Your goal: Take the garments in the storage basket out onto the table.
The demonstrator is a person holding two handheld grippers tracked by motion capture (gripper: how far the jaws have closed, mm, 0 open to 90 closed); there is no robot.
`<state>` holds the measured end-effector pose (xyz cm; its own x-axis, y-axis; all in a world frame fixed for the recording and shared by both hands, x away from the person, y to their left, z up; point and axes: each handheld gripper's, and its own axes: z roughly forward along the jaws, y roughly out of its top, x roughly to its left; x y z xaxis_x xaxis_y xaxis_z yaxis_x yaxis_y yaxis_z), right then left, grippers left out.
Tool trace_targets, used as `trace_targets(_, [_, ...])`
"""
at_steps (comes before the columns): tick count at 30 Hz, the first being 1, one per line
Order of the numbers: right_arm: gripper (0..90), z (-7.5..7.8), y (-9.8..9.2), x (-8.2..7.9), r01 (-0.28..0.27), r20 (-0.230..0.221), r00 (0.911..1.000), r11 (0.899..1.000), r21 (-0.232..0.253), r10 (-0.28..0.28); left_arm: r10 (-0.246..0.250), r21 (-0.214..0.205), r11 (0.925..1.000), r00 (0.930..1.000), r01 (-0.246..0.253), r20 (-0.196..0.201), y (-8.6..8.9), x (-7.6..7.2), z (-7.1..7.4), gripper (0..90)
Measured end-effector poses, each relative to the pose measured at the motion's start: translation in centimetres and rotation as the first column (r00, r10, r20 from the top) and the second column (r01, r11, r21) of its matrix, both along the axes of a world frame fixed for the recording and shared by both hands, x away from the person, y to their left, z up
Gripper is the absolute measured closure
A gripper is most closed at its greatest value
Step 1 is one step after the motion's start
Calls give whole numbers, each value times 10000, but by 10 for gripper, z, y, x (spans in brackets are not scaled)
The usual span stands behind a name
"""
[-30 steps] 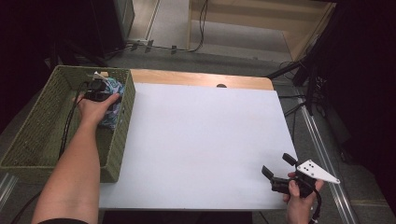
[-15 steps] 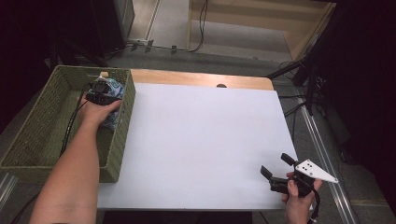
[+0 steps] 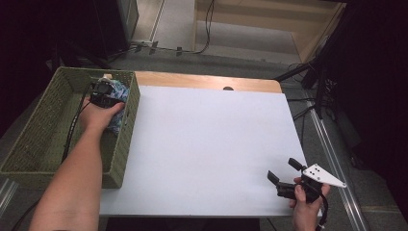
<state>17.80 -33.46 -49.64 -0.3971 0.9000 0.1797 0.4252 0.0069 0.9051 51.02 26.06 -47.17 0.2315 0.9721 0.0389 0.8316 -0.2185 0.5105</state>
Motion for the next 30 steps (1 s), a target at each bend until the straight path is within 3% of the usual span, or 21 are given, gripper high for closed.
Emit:
trace_targets(4, [0,0,-1,0,46,-3,10000,10000,0,-46,36,82,10000,10000,-36,-12,0,0,1,295])
trace_targets(6, [0,-1,-2,-1,74,-12,10000,10000,28,-74,-254,84,9996,9997,254,32,-4,-1,4,388])
trace_targets(8, [0,-1,-2,-1,92,-30,10000,10000,26,-92,-467,789,9959,9988,452,176,-14,-2,8,390])
trace_targets(9, [0,-1,-2,-1,92,-30,10000,10000,26,-92,-467,789,9959,9988,452,176,-14,-2,8,390])
trace_targets(11, [0,-1,-3,-2,96,-33,9999,9999,51,-96,-480,350,9982,9988,484,-131,-12,1,5,337])
trace_targets(12, [0,-1,-3,-2,116,-47,9999,9999,56,-115,-255,-446,9987,9985,234,-482,-6,4,2,305])
trace_targets(13, [0,-1,-3,-2,116,-47,9999,9999,56,-115,-255,-446,9987,9985,234,-482,-6,4,2,281])
trace_targets(15, [0,-2,-4,-2,115,-2,9999,9999,67,-115,-152,-904,9959,9976,91,-673,-1,5,0,269])
trace_targets(18, [0,-2,-5,-2,157,-63,9999,9997,188,-156,-284,-775,9967,9975,233,-642,-2,5,0,274])
trace_targets(20, [0,-2,-4,-1,123,-58,9999,9998,183,-122,-454,-555,9976,9963,414,-736,-3,6,2,316])
trace_targets(21, [0,-3,-4,-1,107,-55,9999,9998,148,-107,-865,-555,9951,9932,824,-777,-7,5,5,483])
trace_targets(23, [0,-3,-2,0,81,-65,9999,9999,152,-80,-1021,-510,9939,9916,982,-791,-10,4,6,555])
trace_targets(28, [0,-3,0,1,-7,-77,10000,10000,56,7,-1071,-594,9930,9896,1018,-957,-9,5,7,625])
trace_targets(29, [0,-3,0,1,7,-99,10000,10000,73,-7,-1176,-215,9930,9880,1160,-1005,-13,5,8,636])
trace_targets(30, [0,-3,0,1,9,-112,9999,10000,86,-8,-1176,-215,9930,9880,1160,-1005,-13,5,8,645])
